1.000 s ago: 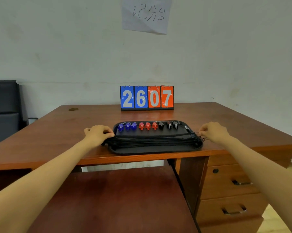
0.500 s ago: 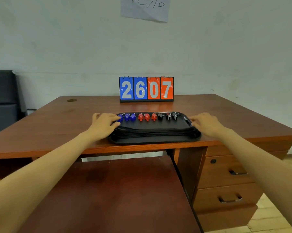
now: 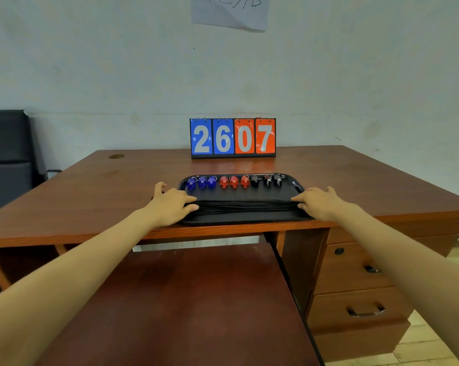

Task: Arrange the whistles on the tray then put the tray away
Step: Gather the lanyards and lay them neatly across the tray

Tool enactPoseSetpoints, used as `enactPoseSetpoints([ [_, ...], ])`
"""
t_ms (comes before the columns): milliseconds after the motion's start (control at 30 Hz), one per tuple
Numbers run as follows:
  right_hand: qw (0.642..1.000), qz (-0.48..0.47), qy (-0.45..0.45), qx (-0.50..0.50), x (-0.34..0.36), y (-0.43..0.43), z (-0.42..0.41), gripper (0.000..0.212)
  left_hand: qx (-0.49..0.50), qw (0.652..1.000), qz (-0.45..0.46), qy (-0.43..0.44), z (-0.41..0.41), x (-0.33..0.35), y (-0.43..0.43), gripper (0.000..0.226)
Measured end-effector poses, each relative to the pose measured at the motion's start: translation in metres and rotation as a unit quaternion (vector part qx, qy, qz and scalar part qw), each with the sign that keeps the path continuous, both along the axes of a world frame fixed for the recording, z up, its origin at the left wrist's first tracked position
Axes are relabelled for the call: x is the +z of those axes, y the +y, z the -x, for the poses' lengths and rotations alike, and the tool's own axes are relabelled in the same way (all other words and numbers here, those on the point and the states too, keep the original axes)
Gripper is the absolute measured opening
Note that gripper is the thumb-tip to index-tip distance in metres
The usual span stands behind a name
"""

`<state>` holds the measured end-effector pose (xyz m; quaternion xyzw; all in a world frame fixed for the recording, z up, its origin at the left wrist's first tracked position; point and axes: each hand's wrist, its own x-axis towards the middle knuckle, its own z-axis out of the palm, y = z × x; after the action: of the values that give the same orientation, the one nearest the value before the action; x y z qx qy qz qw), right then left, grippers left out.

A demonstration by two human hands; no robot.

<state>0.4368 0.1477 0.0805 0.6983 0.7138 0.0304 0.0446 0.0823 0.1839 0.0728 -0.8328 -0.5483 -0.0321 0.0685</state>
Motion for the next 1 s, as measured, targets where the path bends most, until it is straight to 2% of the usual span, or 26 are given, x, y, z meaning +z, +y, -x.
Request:
enactPoseSetpoints([
  [267,1.0,0.016,-0.012,-0.004,0.006,-0.003,0.005,0.042,0.0,1.0,-0.006,-0.011,0.001,0.001,-0.004,0.043],
  [333,1.0,0.02,-0.007,-0.004,0.009,-0.001,0.006,0.042,0.003,0.999,-0.014,-0.039,-0.002,0.003,0.001,0.046],
  [433,0.999,-0.003,0.043,-0.007,0.014,0.012,0.006,0.043,0.04,0.99,-0.037,-0.133,-0.007,0.009,0.017,0.046],
  [567,0.987,-0.082,0.134,-0.031,0.024,0.037,-0.001,0.042,0.115,0.974,-0.073,-0.182,-0.005,0.018,0.048,0.042],
  [667,0.98,-0.115,0.132,-0.09,0.027,0.056,-0.007,0.044,0.177,0.971,-0.023,-0.157,0.0,0.025,0.067,0.046],
  [733,0.98,-0.091,0.12,-0.129,0.026,0.067,-0.011,0.046,0.201,0.969,0.016,-0.143,0.004,0.025,0.079,0.049],
  [867,0.979,-0.02,0.134,-0.152,0.017,0.083,-0.021,0.044,0.178,0.958,0.1,-0.2,0.006,0.018,0.092,0.054],
  [1000,0.978,-0.029,0.157,-0.134,0.006,0.09,-0.019,0.034,0.165,0.958,0.096,-0.215,0.004,0.013,0.096,0.055],
])
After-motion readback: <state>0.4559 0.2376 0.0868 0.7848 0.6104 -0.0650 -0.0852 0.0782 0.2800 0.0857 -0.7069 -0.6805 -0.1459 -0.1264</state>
